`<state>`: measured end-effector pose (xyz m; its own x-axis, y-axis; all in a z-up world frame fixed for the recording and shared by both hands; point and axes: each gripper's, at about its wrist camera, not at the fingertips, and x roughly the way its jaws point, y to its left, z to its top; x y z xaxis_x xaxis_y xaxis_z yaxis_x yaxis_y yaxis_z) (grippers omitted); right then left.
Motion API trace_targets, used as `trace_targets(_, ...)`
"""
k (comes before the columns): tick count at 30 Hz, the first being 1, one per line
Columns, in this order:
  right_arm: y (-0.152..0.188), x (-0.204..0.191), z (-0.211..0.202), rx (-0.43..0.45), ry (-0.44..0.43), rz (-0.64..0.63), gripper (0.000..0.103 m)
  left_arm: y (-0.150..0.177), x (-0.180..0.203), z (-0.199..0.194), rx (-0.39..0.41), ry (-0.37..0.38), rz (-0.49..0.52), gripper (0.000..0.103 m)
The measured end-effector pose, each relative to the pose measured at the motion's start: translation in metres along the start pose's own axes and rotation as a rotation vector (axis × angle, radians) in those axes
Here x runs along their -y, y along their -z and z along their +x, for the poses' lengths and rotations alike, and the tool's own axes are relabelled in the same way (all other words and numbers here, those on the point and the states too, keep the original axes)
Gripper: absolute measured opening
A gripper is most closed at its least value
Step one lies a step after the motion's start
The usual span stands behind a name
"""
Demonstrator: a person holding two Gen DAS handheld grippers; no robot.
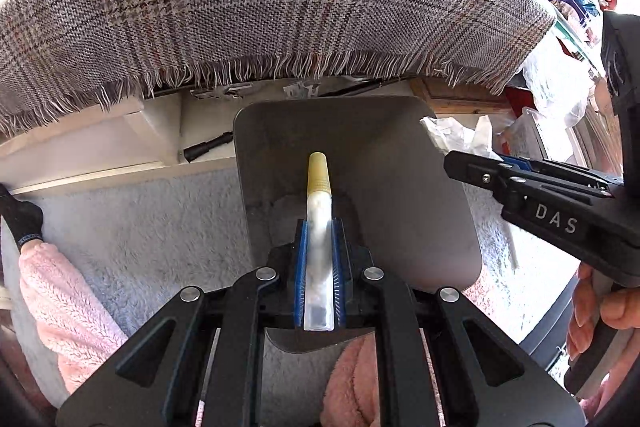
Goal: Collect trash
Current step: 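Carry the tissue and stick over the black bin and open both tools, then move both open tools back over the table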
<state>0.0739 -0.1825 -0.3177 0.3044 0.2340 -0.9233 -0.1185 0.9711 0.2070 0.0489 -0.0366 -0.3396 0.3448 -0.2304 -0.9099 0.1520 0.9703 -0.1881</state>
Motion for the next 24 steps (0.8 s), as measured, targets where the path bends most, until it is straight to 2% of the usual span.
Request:
trace_targets(8, -0.001, -0.004, 0.007, -0.008, 0.004, 0.018, 0.027, -0.003, 0.002, 0.004, -0.02, 0.036, -0.021, 0.011)
trace_targets(10, -0.001, -0.003, 0.004, -0.003, 0.0, 0.024, 0.037, -0.003, 0.002, 0.004, -0.018, 0.035, -0.022, 0.011)
trace_targets(11, -0.002, -0.003, 0.004, -0.001, 0.0, 0.025, 0.046, -0.003, 0.002, 0.004, -0.015, 0.034, -0.023, 0.011)
trace_targets(13, -0.002, -0.002, 0.002, 0.005, 0.001, 0.026, 0.049, -0.003, 0.003, 0.003, -0.015, 0.032, -0.023, 0.015)
trace_targets(15, -0.002, 0.0, 0.0, 0.013, 0.012, 0.033, 0.049, -0.003, 0.001, 0.001, -0.008, 0.031, -0.019, 0.028)
trace_targets(17, -0.003, 0.003, -0.004, 0.021, 0.014, 0.043, 0.051, -0.004, 0.0, -0.003, 0.004, 0.032, -0.022, 0.047)
trace_targets(18, -0.004, 0.005, -0.006, 0.028, 0.016, 0.049, 0.058, -0.005, 0.0, -0.005, 0.014, 0.029, -0.023, 0.052)
trace_targets(20, -0.006, 0.009, -0.012, 0.05, 0.023, 0.064, 0.071, -0.006, -0.003, -0.012, 0.034, 0.022, -0.027, 0.073)
trace_targets(24, -0.011, 0.018, -0.033, 0.111, 0.049, 0.095, 0.098, -0.014, -0.008, -0.025, 0.068, -0.028, -0.018, 0.087)
